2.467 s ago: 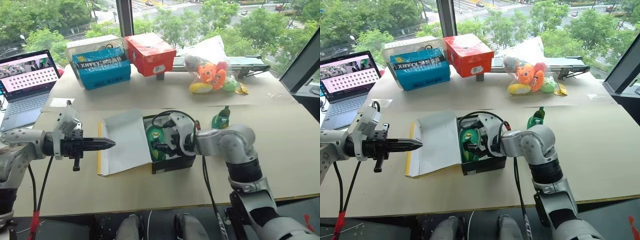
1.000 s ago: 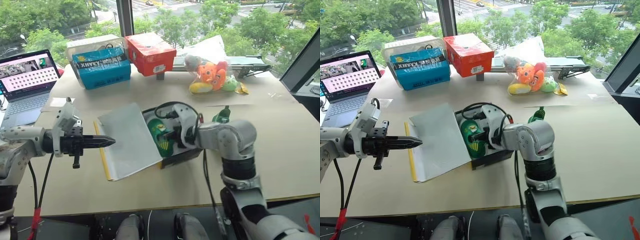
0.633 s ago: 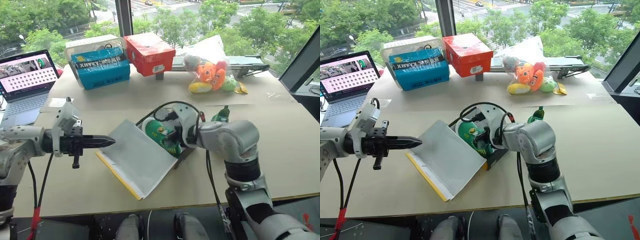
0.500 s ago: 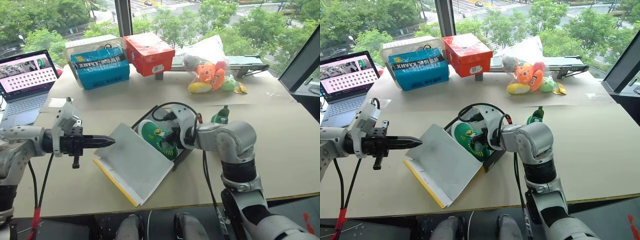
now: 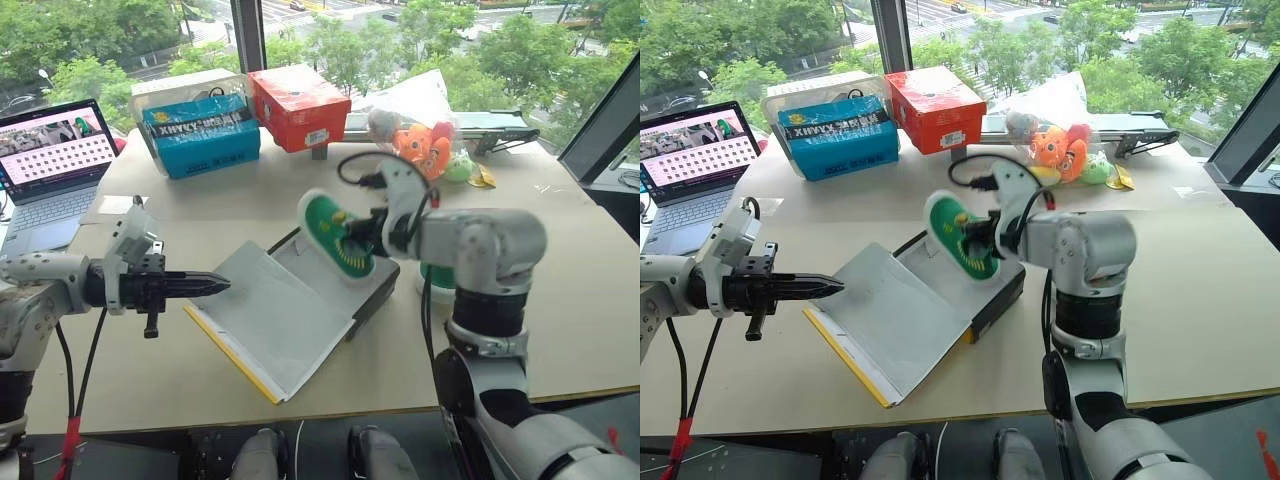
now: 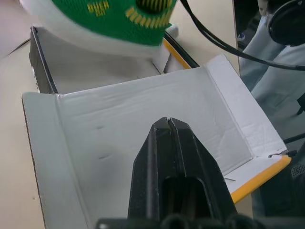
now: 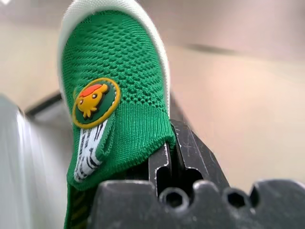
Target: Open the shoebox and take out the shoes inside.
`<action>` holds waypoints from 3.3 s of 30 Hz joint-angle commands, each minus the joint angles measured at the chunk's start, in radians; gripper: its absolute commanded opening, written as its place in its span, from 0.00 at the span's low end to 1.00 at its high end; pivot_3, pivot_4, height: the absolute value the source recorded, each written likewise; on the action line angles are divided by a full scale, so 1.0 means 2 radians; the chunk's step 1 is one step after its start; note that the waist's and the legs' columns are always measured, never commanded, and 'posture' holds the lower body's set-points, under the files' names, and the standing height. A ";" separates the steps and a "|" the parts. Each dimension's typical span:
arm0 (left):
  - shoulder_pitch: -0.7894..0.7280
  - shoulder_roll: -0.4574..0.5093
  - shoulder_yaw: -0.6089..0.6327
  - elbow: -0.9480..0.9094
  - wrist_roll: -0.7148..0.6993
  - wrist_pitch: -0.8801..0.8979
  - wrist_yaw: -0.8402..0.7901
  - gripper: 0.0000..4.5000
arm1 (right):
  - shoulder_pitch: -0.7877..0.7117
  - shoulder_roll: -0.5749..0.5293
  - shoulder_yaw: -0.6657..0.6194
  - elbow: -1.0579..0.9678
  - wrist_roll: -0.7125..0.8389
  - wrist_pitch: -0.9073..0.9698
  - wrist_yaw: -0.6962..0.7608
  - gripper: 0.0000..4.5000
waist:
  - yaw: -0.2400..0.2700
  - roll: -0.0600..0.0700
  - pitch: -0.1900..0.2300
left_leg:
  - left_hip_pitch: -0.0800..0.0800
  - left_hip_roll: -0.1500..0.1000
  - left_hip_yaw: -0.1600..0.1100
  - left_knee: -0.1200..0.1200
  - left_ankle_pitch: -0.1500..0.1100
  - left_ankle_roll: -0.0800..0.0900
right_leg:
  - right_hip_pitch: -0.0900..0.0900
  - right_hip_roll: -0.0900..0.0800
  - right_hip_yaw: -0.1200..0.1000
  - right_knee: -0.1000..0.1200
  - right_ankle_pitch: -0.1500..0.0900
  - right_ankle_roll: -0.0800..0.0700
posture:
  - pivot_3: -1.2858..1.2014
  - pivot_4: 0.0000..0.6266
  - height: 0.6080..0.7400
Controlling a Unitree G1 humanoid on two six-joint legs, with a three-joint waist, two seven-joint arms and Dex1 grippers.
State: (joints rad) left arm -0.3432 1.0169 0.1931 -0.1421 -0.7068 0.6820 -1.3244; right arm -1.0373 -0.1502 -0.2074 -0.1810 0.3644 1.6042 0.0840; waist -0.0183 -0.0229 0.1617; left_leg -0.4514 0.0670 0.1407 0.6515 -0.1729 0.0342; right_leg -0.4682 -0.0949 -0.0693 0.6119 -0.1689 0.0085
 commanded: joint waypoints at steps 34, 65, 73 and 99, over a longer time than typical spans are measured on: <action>-0.022 -0.001 -0.008 0.002 0.005 -0.005 -0.010 0.00 | 0.126 -0.145 -0.177 0.159 -0.082 -0.093 0.005 0.02 | -0.014 0.000 0.000 | 0.002 0.000 0.000 0.000 0.001 0.002 | 0.001 0.001 0.002 0.000 0.000 0.000 | 0.52 0.24 0.99; -0.001 -0.023 0.008 0.004 0.017 -0.025 0.044 0.00 | 0.133 -0.295 -0.076 -0.012 -0.034 -0.033 0.099 0.73 | -0.009 0.000 0.000 | 0.003 0.000 0.000 0.000 0.000 -0.001 | 0.003 0.000 0.002 0.000 -0.002 -0.003 | 0.52 0.24 0.99; 0.048 -0.184 0.137 -0.023 0.069 -0.017 0.382 0.00 | 0.309 -0.165 0.012 -0.313 -0.023 -0.146 0.057 0.73 | -0.008 -0.001 -0.001 | 0.005 0.001 -0.001 -0.001 0.000 0.001 | 0.005 0.001 0.002 -0.001 -0.001 0.000 | 0.52 0.24 0.99; 0.143 -0.340 0.124 0.026 0.137 -0.167 0.510 0.00 | 0.535 -0.033 0.057 -0.214 -0.188 -0.435 -0.086 0.73 | 0.002 -0.004 -0.002 | 0.005 0.001 0.000 -0.002 -0.001 -0.002 | 0.004 -0.002 0.001 -0.001 -0.002 -0.002 | 0.52 0.24 0.99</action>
State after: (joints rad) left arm -0.0433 0.3282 0.4464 -0.0789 -0.4293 0.3738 -0.2898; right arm 0.0425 -0.2197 -0.0728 -0.5980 0.0110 0.7750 -0.0783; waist -0.0142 -0.0318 0.1569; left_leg -0.4416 0.0681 0.1397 0.6483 -0.1754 0.0296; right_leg -0.4598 -0.0982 -0.0681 0.6098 -0.1727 0.0046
